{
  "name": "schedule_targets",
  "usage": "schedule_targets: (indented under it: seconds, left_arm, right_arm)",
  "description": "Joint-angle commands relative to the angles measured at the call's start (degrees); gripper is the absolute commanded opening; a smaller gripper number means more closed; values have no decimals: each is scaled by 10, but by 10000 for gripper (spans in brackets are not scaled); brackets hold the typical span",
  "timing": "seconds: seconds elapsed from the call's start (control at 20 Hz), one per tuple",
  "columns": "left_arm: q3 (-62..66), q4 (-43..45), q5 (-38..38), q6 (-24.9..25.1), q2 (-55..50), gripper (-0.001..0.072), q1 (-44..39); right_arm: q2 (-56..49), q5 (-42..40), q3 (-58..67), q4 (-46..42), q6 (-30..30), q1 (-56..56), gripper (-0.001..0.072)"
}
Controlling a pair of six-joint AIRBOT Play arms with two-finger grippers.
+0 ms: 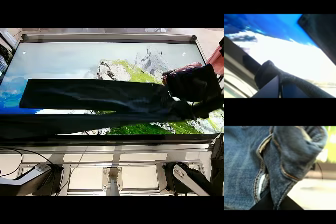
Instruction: Fold the clothes and pants, and hang the long-sleeved shirts on hangers.
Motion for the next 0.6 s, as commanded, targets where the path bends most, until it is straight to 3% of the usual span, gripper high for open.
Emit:
schedule_targets:
  seconds: [0.0, 0.2, 0.3, 0.55]
  left_arm:
    - [9, 28, 4, -16, -3, 37, 1]
    - [41, 22, -3, -16, 2, 37, -11]
    - [58, 22, -6, -16, 9, 38, -24]
    - [87, 23, 18, 18, 11, 36, -108]
  right_arm:
    - [125, 32, -131, -54, 2, -1, 23]
    - [249, 103, -147, -65, 6, -1, 23]
    - [291, 98, -147, -69, 21, -1, 22]
    - [283, 98, -147, -68, 31, -1, 20]
